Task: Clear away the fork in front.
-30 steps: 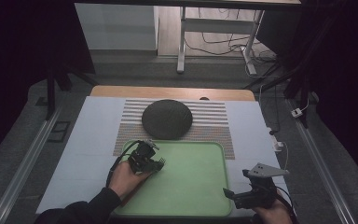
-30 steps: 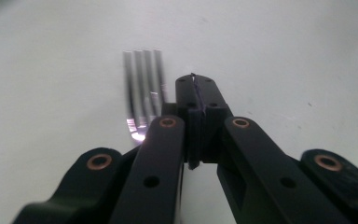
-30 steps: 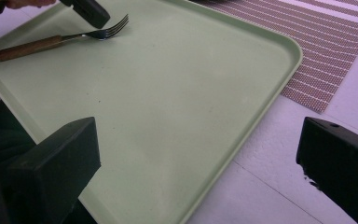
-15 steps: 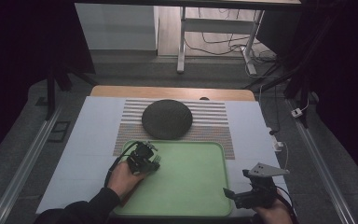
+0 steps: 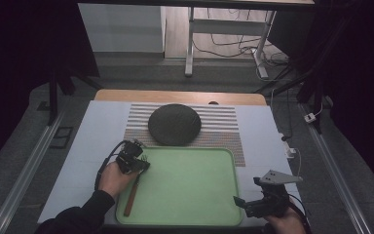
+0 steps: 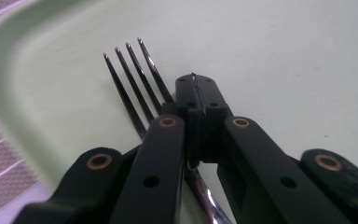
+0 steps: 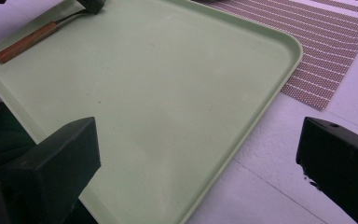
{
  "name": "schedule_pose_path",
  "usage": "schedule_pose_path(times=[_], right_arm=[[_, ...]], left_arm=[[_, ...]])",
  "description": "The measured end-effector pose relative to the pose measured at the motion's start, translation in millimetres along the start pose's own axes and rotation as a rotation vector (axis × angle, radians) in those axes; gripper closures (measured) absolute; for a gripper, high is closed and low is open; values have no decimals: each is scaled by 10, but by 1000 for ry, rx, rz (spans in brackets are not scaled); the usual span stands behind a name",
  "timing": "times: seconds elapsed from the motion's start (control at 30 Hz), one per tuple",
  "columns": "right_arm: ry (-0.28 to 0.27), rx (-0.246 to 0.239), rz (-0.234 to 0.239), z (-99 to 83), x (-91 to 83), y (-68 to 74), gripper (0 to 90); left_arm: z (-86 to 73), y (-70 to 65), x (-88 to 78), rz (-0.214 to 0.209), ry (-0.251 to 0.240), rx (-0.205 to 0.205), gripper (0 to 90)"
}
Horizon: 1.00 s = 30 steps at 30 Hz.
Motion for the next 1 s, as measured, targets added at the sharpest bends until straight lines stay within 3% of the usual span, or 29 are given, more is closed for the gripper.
schedule_pose_path(times=[0.17,0.3,0.6,0.9,1.0], right_arm=[[3,0,3,-1,0,-3,0],[1,2,1,0,1,-6,0],[-3,4,4,-1,-4,-7,0],[3,18,0,0,4,-21,0],[6,22,4,0,8,-20,0]], left_arm=[[-29,101,-27,2,-11,-38,885],[-30,89,-35,4,-8,-31,864],[-23,15,-204,0,-75,17,567],[-39,-65,-354,-94,-175,81,280],[-48,-93,-399,-106,-179,96,224]])
Point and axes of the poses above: each handheld gripper's, and its own axes: x roughly forward along the jaws, z roughly out of its top, y roughly to its left, the point moved 6 cm from there along x, roughly forward along the jaws, and after that the axes turned 3 degrees about z, right-handed, at the moved point
